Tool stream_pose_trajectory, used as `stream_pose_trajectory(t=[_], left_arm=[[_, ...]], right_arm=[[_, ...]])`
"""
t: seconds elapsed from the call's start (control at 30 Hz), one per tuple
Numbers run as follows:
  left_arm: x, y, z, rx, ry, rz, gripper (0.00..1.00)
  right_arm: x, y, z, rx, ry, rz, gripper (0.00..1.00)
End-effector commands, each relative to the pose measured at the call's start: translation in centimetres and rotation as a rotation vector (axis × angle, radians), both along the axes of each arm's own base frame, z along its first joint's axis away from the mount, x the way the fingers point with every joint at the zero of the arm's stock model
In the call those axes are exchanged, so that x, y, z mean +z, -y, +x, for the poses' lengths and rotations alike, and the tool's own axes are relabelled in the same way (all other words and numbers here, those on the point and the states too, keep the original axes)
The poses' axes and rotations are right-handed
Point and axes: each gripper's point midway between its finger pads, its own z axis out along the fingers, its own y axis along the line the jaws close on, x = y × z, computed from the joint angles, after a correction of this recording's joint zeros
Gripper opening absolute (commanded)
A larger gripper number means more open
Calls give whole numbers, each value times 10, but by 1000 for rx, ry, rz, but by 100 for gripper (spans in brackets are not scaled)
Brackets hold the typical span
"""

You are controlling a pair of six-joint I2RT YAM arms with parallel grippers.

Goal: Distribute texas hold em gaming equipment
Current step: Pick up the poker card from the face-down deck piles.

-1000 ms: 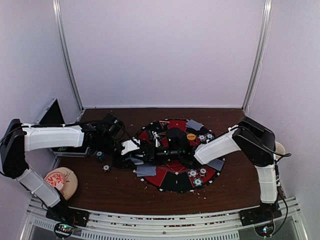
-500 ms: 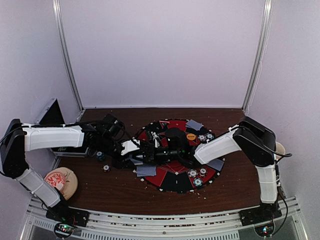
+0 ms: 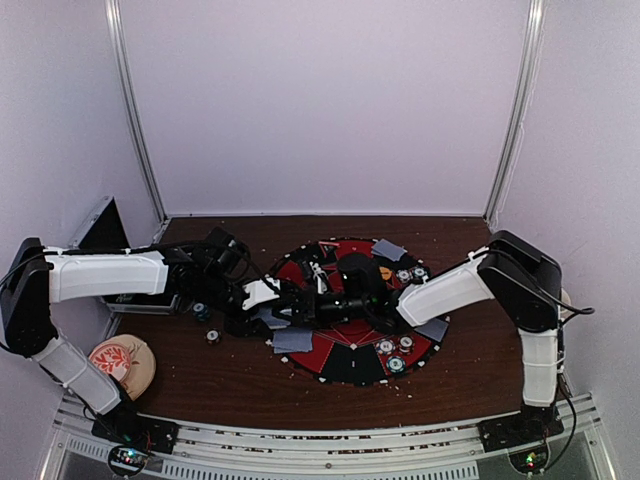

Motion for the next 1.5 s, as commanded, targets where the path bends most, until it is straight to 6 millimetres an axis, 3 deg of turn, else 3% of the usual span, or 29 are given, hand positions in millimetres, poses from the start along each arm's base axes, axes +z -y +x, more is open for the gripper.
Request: stream_pose_trajectory(t=[0.0,0.23,0.5,0.77,0.87,0.97,1.17,1.33,1.47], left_arm=[[15,10,-2,-29,25,-66,54],[16,11,-2,-30,27,-67,54],[15,10,-2,-29,25,-64,54],[15,10,-2,-28,25,-64,54],[15,10,-2,-29,24,-65,54],[16,11,-1,-29,26,-66,54],[15,11,-1,-29,26,-65,54],[15,11,-1,-28,26,-65,54],[14,11,-1,-28,23,-63,54]], right_arm=[[-11,22,16,-81,-8,-69,26],[2,33,17,-95,15,-70,22],[12,39,13,-94,33,-69,4],[18,56,16,-123,47,-75,0],[21,61,16,-132,51,-69,0],[23,61,15,-124,51,-61,10],[27,56,13,-106,43,-27,11],[28,55,11,-97,42,-22,25],[27,56,11,-97,41,-27,26]])
